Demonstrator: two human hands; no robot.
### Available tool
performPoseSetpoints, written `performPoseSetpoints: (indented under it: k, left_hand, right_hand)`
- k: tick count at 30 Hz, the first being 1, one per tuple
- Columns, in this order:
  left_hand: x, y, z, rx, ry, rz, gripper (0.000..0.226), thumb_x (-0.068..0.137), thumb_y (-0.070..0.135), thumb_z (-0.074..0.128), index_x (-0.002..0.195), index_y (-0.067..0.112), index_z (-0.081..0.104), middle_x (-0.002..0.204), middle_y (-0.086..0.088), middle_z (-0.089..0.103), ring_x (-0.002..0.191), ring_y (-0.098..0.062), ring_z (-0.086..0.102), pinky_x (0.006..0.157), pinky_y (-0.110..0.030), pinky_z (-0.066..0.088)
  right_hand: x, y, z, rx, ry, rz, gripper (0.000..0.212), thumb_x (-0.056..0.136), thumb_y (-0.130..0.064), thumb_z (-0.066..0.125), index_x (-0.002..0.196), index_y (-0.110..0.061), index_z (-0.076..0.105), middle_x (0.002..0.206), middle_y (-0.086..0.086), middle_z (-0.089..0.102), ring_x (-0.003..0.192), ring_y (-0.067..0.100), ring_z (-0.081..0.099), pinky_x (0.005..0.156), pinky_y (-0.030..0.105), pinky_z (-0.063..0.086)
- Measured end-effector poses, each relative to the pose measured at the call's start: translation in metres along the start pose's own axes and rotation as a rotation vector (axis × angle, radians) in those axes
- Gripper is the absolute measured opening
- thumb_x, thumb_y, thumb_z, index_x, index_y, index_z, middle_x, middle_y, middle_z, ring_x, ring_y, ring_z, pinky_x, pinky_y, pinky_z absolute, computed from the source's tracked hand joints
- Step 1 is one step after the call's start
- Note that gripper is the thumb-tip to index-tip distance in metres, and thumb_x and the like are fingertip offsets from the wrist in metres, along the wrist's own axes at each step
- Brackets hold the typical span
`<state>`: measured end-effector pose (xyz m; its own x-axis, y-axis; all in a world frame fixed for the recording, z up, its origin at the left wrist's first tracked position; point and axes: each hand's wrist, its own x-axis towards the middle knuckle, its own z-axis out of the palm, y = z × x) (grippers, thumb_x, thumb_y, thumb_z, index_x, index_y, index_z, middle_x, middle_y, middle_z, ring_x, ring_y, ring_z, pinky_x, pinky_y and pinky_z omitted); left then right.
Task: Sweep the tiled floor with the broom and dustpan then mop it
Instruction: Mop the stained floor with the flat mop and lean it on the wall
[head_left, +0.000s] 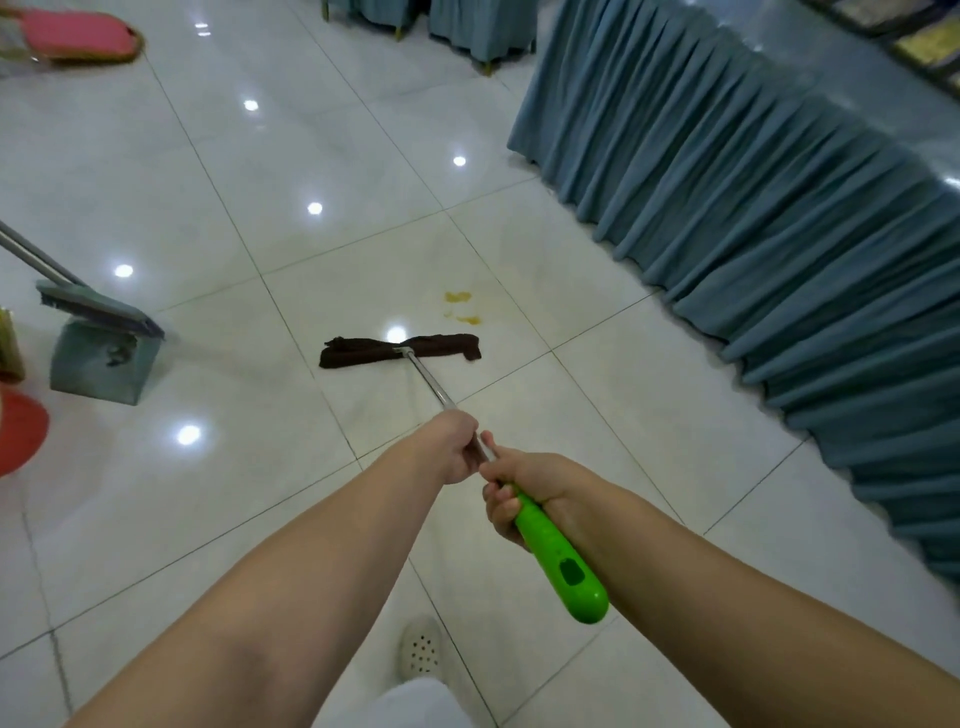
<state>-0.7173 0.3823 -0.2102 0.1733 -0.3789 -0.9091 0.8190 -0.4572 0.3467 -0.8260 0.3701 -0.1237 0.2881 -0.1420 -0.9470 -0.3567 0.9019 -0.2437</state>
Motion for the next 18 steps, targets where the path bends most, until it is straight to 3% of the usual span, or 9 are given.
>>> performPoseSetpoints:
  k: [4,8,14,18]
  left_hand:
    - [-0.008,-0.007,0.029,0.035,-0.063,-0.026,0.022,0.100,0.007,0.031,0.082,0.002,0.041,0.066,-0.007,0.043,0.053,-0.013,0.045,0.032,-0.013,0.041]
    - [-0.009,-0.016,0.064,0.073,-0.131,-0.050,0.010,0.100,0.005,0.028,0.097,0.002,0.038,0.069,-0.009,0.042,0.054,-0.013,0.045,0.031,-0.014,0.042]
    - [0.010,0.003,0.097,0.122,-0.121,-0.076,0.019,0.100,0.007,0.032,0.083,0.001,0.040,0.069,-0.008,0.043,0.056,-0.014,0.047,0.033,-0.015,0.043]
    - [0.028,0.037,0.117,0.116,-0.103,-0.040,0.025,0.100,0.007,0.034,0.077,0.001,0.041,0.066,-0.008,0.042,0.056,-0.016,0.048,0.041,-0.022,0.046]
  right_hand:
    - [-0.013,-0.005,-0.017,0.060,0.063,-0.039,0.054,0.095,-0.001,0.044,0.131,-0.040,0.054,0.056,0.002,0.038,0.030,0.006,0.033,0.027,0.011,0.030]
    - [-0.021,-0.014,-0.043,0.102,0.107,-0.075,0.054,0.095,0.000,0.044,0.133,-0.037,0.053,0.048,0.003,0.040,0.028,0.007,0.035,0.028,0.011,0.030]
    - [-0.012,-0.047,-0.063,0.132,0.082,-0.061,0.055,0.094,0.000,0.044,0.133,-0.038,0.052,0.043,0.002,0.040,0.027,0.007,0.035,0.028,0.010,0.031]
    - [0.002,-0.091,-0.059,0.138,0.036,-0.046,0.047,0.093,0.001,0.045,0.116,-0.037,0.060,0.051,0.001,0.038,0.026,0.007,0.034,0.028,0.010,0.031]
